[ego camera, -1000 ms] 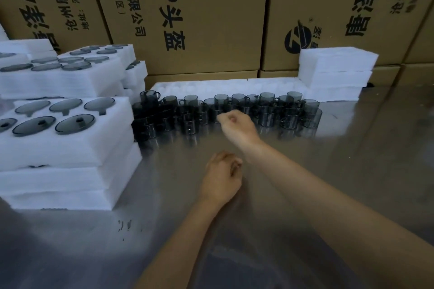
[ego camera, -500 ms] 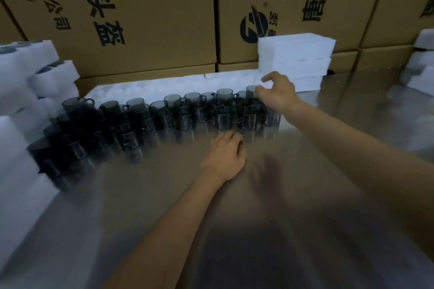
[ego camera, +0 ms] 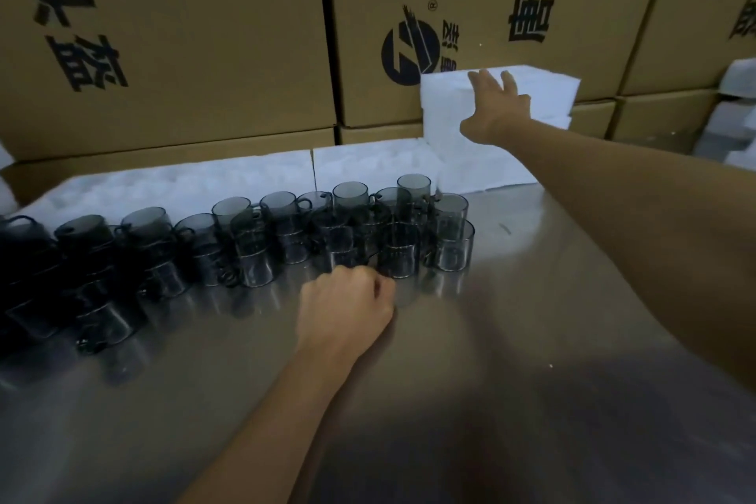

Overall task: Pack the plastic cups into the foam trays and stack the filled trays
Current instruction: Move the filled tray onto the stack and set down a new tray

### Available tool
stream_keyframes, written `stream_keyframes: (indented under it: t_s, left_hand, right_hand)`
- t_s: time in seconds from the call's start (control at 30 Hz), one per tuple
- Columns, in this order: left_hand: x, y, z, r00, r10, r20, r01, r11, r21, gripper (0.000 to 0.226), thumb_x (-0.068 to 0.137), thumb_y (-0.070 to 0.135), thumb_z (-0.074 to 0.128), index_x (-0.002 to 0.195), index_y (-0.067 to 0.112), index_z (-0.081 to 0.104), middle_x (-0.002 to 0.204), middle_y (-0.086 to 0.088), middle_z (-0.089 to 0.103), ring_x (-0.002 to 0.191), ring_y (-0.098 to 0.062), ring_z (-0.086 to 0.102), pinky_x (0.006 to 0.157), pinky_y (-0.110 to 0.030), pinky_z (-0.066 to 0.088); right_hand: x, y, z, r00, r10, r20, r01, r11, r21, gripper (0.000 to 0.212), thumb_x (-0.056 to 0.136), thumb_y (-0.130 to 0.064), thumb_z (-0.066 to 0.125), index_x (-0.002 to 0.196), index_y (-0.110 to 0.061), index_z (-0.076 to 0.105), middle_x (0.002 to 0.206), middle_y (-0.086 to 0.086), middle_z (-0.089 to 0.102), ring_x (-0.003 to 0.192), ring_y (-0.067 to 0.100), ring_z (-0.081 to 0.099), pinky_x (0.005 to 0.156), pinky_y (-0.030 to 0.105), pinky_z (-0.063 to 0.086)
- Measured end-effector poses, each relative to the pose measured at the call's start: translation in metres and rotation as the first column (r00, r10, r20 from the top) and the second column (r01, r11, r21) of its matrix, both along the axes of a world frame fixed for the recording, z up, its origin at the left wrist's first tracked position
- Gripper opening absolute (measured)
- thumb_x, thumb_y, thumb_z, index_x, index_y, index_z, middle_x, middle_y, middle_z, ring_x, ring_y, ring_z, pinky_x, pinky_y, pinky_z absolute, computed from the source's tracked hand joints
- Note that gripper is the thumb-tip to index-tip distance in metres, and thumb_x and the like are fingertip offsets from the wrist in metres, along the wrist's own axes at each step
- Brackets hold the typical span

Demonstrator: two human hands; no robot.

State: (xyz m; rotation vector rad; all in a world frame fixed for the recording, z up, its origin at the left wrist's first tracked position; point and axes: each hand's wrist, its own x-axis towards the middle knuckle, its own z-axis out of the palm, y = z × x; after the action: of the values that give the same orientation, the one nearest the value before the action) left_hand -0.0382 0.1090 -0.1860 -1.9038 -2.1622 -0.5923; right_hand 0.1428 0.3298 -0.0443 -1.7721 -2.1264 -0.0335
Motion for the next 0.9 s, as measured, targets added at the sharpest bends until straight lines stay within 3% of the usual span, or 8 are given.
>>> stream_keyframes:
  t_s: [0.13, 0.33, 0.5, 0.63, 0.7, 0.77, 0.83, 0.9]
  left_hand:
    - [-0.002, 0.004, 0.0, 0.999, -0.017, 0.043, 0.018, 1.0, -0.025, 0.044, 0.093, 0.036, 0.042, 0.053, 0.018, 0.037, 0.05, 0.007, 0.04, 0.051, -0.019, 0.039, 0.06, -0.032, 0.033]
    - [-0.002, 0.005, -0.003, 0.999, -0.029, 0.03, 0.029, 1.0, 0.001, 0.044, 0.093, 0.035, 0.042, 0.053, 0.016, 0.039, 0.05, 0.006, 0.041, 0.046, -0.008, 0.031, 0.058, -0.032, 0.028]
    - [0.004, -0.004, 0.008, 0.998, -0.046, 0.042, 0.045, 0.999, 0.012, 0.042, 0.093, 0.036, 0.04, 0.056, 0.016, 0.041, 0.056, 0.004, 0.044, 0.06, -0.025, 0.046, 0.061, -0.032, 0.032]
    - [0.005, -0.021, 0.014, 0.977, 0.015, 0.215, -0.037, 0.995, 0.098, 0.038, 0.092, 0.034, 0.045, 0.057, 0.017, 0.041, 0.06, -0.005, 0.056, 0.065, -0.031, 0.055, 0.061, -0.032, 0.04]
    - [-0.001, -0.029, 0.015, 0.861, -0.026, 0.508, -0.056, 0.988, 0.145, 0.046, 0.092, 0.028, 0.051, 0.05, 0.013, 0.038, 0.05, -0.005, 0.046, 0.054, -0.028, 0.046, 0.059, -0.033, 0.04]
    - [-0.007, -0.043, 0.018, 0.612, -0.119, 0.782, -0.09, 0.972, 0.218, 0.051, 0.093, 0.019, 0.056, 0.048, 0.019, 0.033, 0.045, 0.001, 0.029, 0.047, -0.018, 0.029, 0.055, -0.032, 0.027]
    - [-0.011, -0.064, 0.019, 0.367, -0.164, 0.916, -0.141, 0.963, 0.228, 0.052, 0.093, 0.016, 0.057, 0.051, 0.023, 0.028, 0.049, 0.003, 0.021, 0.049, -0.015, 0.02, 0.056, -0.032, 0.019]
    - [-0.013, -0.089, 0.02, 0.197, -0.155, 0.968, -0.182, 0.964, 0.192, 0.051, 0.093, 0.018, 0.058, 0.052, 0.025, 0.028, 0.05, 0.003, 0.021, 0.048, -0.016, 0.019, 0.054, -0.032, 0.015]
  right_hand:
    - [0.001, 0.013, -0.001, 0.988, -0.061, 0.142, 0.048, 0.995, 0.093, 0.063, 0.089, -0.021, 0.06, 0.146, -0.008, 0.038, 0.146, 0.015, 0.039, 0.14, 0.035, 0.027, 0.113, 0.049, 0.025]
    - [-0.006, -0.013, 0.004, 0.961, -0.075, 0.266, -0.013, 0.949, 0.314, 0.046, 0.089, -0.013, 0.057, 0.134, -0.008, 0.051, 0.135, 0.017, 0.051, 0.138, 0.033, 0.035, 0.123, 0.053, 0.002]
    - [-0.036, -0.084, 0.028, 0.971, 0.093, 0.219, -0.172, 0.912, 0.372, 0.051, 0.084, -0.002, 0.053, 0.135, -0.007, 0.049, 0.139, 0.015, 0.052, 0.149, 0.026, 0.024, 0.124, 0.051, -0.002]
    - [-0.064, -0.165, 0.039, 0.96, 0.244, 0.137, -0.279, 0.856, 0.435, 0.044, 0.08, -0.002, 0.052, 0.123, -0.009, 0.053, 0.125, 0.01, 0.059, 0.139, 0.025, 0.037, 0.124, 0.047, 0.004]
    - [-0.069, -0.205, 0.036, 0.954, 0.279, 0.113, -0.299, 0.838, 0.457, 0.044, 0.079, -0.003, 0.051, 0.123, -0.009, 0.054, 0.121, 0.008, 0.059, 0.134, 0.026, 0.04, 0.123, 0.045, 0.004]
    - [-0.069, -0.242, 0.029, 0.95, 0.293, 0.111, -0.311, 0.841, 0.443, 0.048, 0.08, -0.005, 0.053, 0.128, -0.01, 0.054, 0.122, 0.007, 0.058, 0.133, 0.026, 0.041, 0.122, 0.045, 0.004]
    - [-0.065, -0.275, 0.021, 0.941, 0.309, 0.138, -0.339, 0.853, 0.398, 0.05, 0.081, -0.006, 0.055, 0.13, -0.012, 0.055, 0.122, 0.006, 0.058, 0.131, 0.026, 0.043, 0.122, 0.045, 0.004]
    - [-0.062, -0.304, 0.014, 0.928, 0.333, 0.167, -0.371, 0.867, 0.334, 0.049, 0.08, -0.006, 0.054, 0.129, -0.013, 0.056, 0.118, 0.005, 0.058, 0.128, 0.026, 0.045, 0.122, 0.047, 0.003]
